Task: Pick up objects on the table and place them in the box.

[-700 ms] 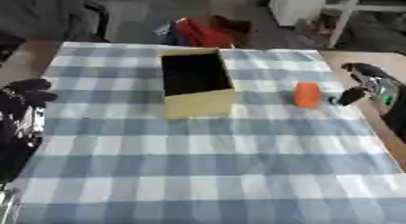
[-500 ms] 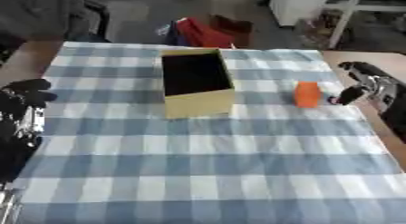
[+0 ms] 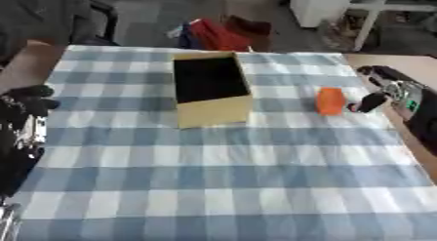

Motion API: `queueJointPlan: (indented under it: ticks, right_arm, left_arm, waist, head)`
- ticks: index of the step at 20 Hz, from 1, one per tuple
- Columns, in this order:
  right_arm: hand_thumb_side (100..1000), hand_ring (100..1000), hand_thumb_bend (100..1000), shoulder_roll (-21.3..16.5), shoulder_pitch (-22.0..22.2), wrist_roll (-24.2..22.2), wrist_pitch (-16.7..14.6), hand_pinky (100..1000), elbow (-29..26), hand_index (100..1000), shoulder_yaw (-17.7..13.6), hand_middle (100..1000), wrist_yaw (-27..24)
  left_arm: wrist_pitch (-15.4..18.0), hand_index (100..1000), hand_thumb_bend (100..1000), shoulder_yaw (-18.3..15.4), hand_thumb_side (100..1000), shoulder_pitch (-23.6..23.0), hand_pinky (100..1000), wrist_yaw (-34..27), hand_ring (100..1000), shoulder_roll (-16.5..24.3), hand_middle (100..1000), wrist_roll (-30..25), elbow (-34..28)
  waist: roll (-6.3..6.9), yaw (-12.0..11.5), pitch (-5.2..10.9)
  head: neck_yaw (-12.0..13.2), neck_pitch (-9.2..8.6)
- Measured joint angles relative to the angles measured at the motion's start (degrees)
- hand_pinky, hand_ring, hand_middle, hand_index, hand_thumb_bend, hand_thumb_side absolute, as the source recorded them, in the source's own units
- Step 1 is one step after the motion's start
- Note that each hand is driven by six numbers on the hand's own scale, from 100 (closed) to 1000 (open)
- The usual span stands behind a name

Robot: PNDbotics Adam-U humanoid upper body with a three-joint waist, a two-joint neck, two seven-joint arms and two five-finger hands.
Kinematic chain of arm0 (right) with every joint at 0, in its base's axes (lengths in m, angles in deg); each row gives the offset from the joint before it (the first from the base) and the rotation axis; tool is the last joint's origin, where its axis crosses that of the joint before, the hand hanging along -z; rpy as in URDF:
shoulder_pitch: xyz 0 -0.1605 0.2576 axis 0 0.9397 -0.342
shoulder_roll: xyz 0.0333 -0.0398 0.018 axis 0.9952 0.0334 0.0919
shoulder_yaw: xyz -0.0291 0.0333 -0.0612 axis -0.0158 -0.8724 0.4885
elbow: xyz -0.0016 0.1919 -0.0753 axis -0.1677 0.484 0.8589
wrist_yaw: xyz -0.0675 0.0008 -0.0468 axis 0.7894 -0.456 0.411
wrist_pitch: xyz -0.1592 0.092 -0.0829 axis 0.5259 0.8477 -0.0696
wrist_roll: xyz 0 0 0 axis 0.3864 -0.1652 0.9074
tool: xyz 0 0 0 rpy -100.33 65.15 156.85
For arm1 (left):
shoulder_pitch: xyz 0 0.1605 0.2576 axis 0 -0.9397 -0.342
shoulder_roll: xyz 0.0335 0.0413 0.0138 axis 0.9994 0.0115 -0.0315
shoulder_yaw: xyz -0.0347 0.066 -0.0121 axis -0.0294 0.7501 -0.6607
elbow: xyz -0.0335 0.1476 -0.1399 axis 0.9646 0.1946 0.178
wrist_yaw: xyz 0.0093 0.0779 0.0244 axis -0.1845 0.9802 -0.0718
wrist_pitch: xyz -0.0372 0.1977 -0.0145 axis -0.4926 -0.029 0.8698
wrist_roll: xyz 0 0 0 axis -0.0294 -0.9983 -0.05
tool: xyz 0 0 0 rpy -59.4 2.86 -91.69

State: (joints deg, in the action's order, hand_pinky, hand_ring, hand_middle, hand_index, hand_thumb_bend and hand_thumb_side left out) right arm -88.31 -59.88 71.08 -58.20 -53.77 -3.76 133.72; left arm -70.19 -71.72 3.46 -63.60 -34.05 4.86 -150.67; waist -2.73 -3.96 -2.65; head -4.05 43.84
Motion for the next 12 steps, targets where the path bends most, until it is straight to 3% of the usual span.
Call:
queueJointPlan:
  ticks: [12]
  right_arm:
    - [116, 897, 392, 0.6, -0.2, -3.7, -1.5, 823, 0.0, 994, 0.0, 927, 0.2]
  left_arm:
    - [0.0, 737, 100, 0.0, 587, 0.0, 833, 0.0, 654, 0.0, 661, 0.0, 0.0]
  waist:
    - [-0.06, 0.0, -0.13]
  head:
    - [-0.1, 0.0]
